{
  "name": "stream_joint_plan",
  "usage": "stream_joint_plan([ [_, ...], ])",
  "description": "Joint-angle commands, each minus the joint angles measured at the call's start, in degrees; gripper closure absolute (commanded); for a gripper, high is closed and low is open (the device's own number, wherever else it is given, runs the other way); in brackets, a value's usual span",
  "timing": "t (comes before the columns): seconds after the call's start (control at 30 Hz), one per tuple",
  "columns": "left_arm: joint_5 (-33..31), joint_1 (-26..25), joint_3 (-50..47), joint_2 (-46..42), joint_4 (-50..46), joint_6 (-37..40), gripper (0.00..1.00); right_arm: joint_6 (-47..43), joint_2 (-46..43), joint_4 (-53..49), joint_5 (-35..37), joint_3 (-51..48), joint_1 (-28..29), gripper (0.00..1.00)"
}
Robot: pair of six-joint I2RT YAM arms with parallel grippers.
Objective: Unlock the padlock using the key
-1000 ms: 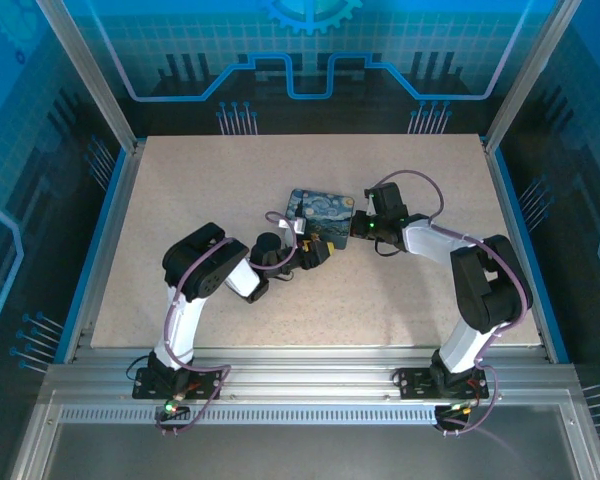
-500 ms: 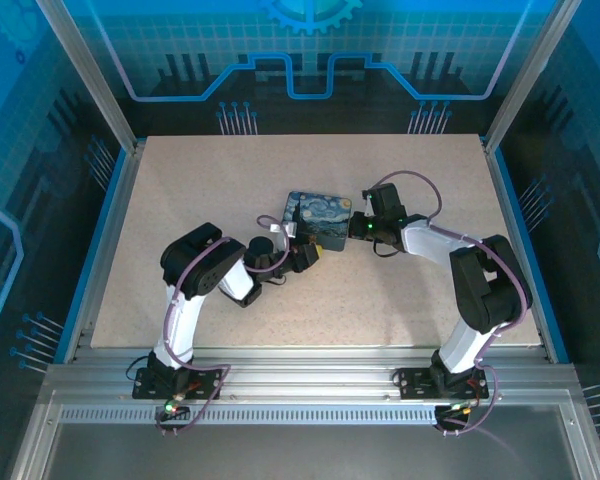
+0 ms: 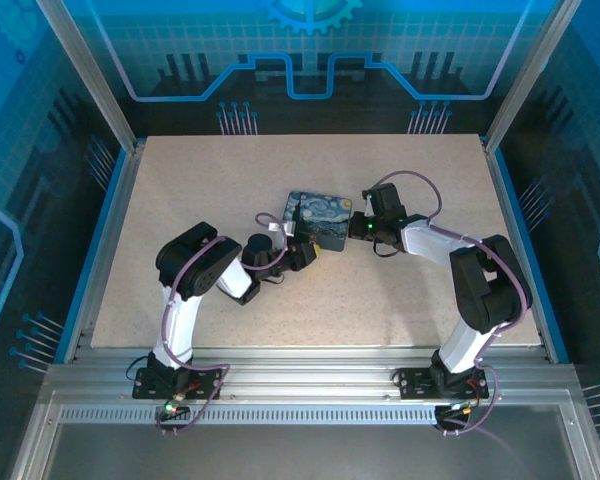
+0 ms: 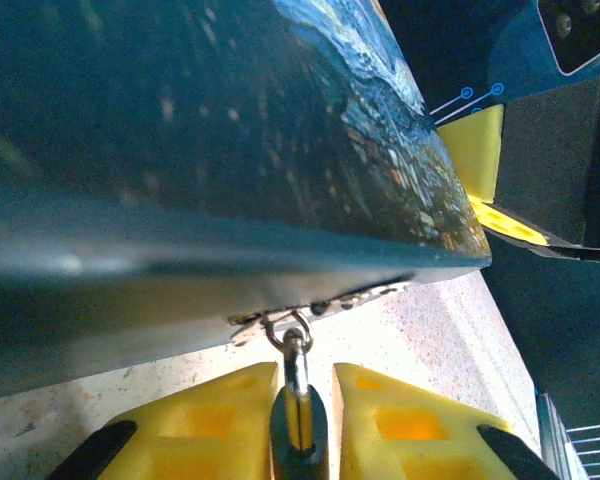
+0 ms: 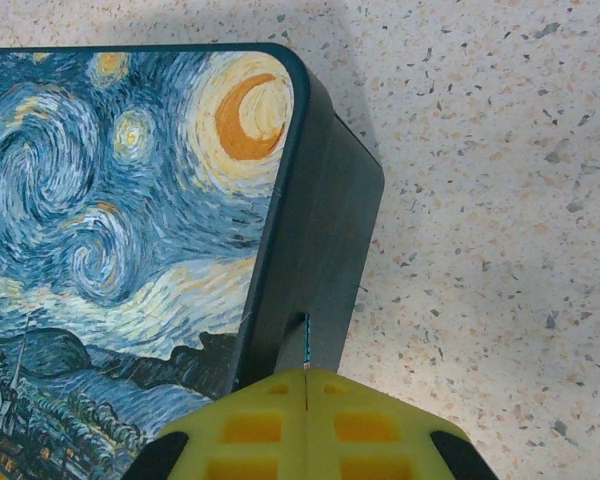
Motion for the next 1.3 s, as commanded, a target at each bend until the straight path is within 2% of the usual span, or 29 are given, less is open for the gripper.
stream_joint_plan([
  [0.0, 1.5, 0.9, -0.8, 0.0, -7.5, -0.7, 0.74, -0.3, 0.0, 0.3, -0.6, 0.1, 1.1, 1.0],
  [0.17, 1.8, 1.2, -0.5, -0.6, -8.9, -0.6, 0.73, -0.5, -0.5, 0.3, -0.5, -0.3, 1.0, 1.0],
  [0.33, 1.9, 1.3, -0.2, -1.2, -10.5, -0.3, 0.83, -0.3, -0.8, 0.6, -0.5, -0.6, 1.1, 1.0],
  [0.47, 2.5, 1.4, 0.5, -2.0, -12.4, -0.1, 0.96, -0.6, -1.2, 0.7, -0.8, -0.6, 1.1, 1.0],
  [0.57, 2.7, 1.4, 0.8, -3.1, -14.0, -0.5, 1.0, -0.8, -2.1, 0.8, -0.9, -1.3, 0.7, 1.0],
  [0.8, 2.5, 1.2, 1.8, -6.4, -18.5, -3.3, 1.0, -1.0, -7.5, 2.3, -2.6, -6.8, -1.0, 1.0],
  [1.0, 2.0, 0.6, 3.8, -8.5, -23.0, -5.2, 1.0, -1.4, -15.5, 4.0, -5.9, -13.8, -2.7, 1.0],
  [1.27, 0.7, -1.7, 8.1, -8.5, -26.8, -8.2, 1.0, 0.0, -26.1, 9.8, -16.9, -22.2, -5.0, 1.0],
])
